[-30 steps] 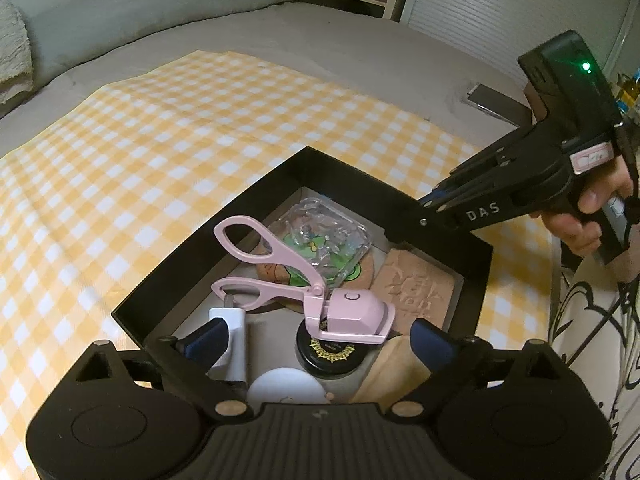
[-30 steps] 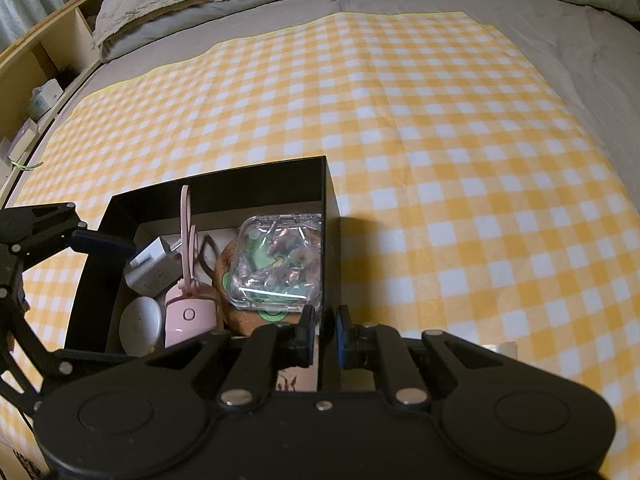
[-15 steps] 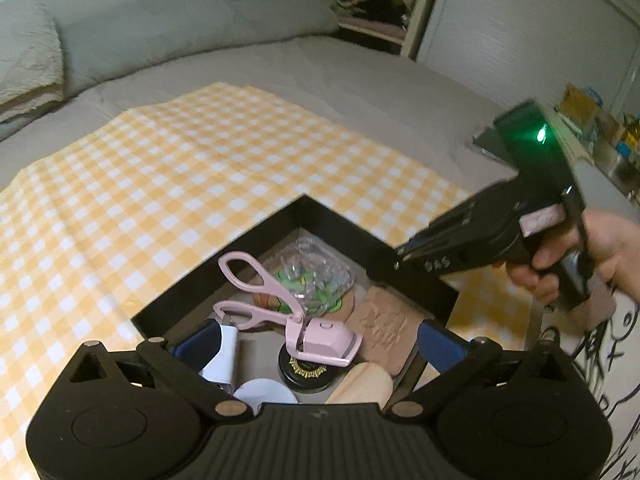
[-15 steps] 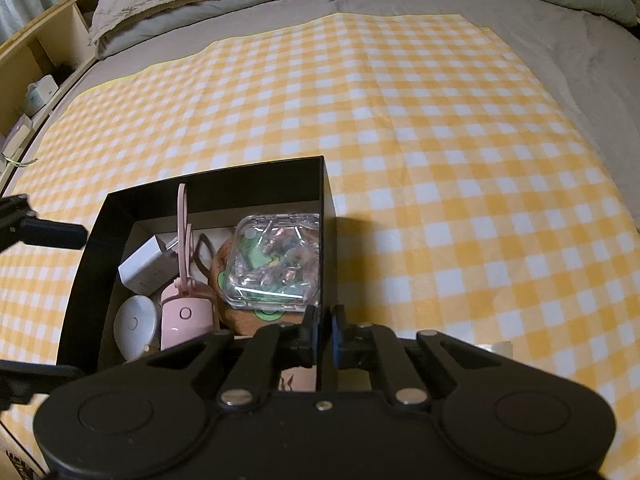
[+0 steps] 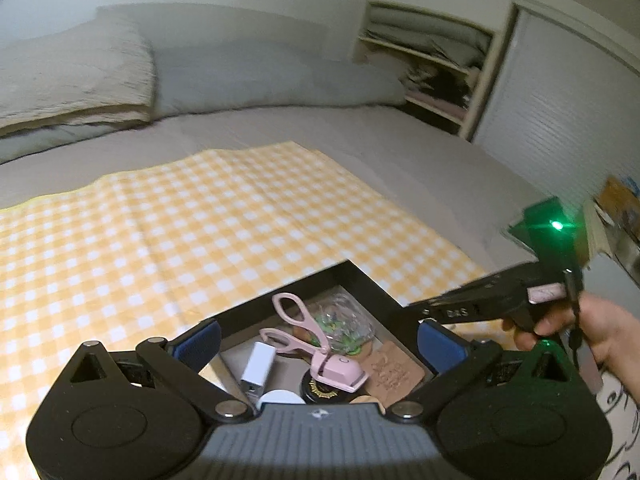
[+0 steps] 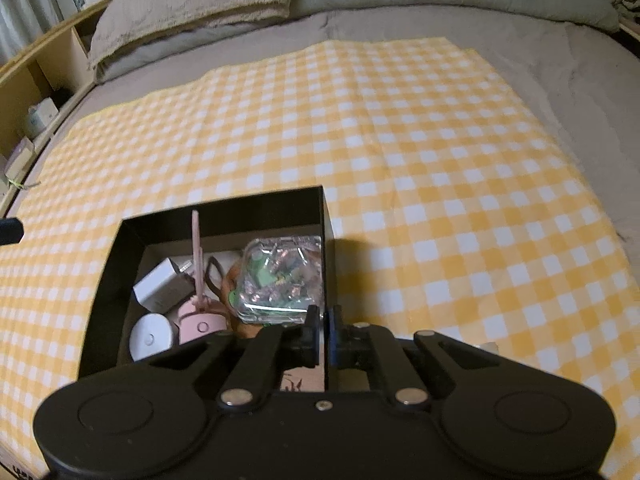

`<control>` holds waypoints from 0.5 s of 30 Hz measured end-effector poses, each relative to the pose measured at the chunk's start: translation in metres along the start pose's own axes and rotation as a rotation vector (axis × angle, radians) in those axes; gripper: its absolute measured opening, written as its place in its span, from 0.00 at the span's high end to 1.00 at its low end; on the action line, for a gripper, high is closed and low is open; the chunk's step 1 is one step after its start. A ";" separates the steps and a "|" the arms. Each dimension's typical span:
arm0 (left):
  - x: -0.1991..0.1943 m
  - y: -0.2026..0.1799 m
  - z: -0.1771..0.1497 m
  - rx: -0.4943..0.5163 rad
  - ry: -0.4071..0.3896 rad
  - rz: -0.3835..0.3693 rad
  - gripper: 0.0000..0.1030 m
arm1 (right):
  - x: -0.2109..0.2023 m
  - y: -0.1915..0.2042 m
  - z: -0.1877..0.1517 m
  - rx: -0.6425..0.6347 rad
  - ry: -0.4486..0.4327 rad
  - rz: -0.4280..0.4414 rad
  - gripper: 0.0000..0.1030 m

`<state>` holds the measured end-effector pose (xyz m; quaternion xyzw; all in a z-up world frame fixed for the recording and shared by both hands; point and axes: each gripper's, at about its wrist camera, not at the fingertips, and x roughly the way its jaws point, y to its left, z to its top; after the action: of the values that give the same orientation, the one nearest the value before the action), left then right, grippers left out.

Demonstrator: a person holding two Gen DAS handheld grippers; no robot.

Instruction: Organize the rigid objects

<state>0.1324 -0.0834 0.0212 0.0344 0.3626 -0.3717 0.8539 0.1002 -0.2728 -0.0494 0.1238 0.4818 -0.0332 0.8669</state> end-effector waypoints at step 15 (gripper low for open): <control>-0.074 -0.023 -0.040 -0.120 -0.155 0.216 0.00 | -0.098 0.035 -0.043 0.001 -0.261 0.112 0.88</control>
<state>0.0594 -0.0415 0.0446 -0.0067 0.3113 -0.2567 0.9149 0.0190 -0.2343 0.0177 0.1453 0.3572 -0.0007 0.9226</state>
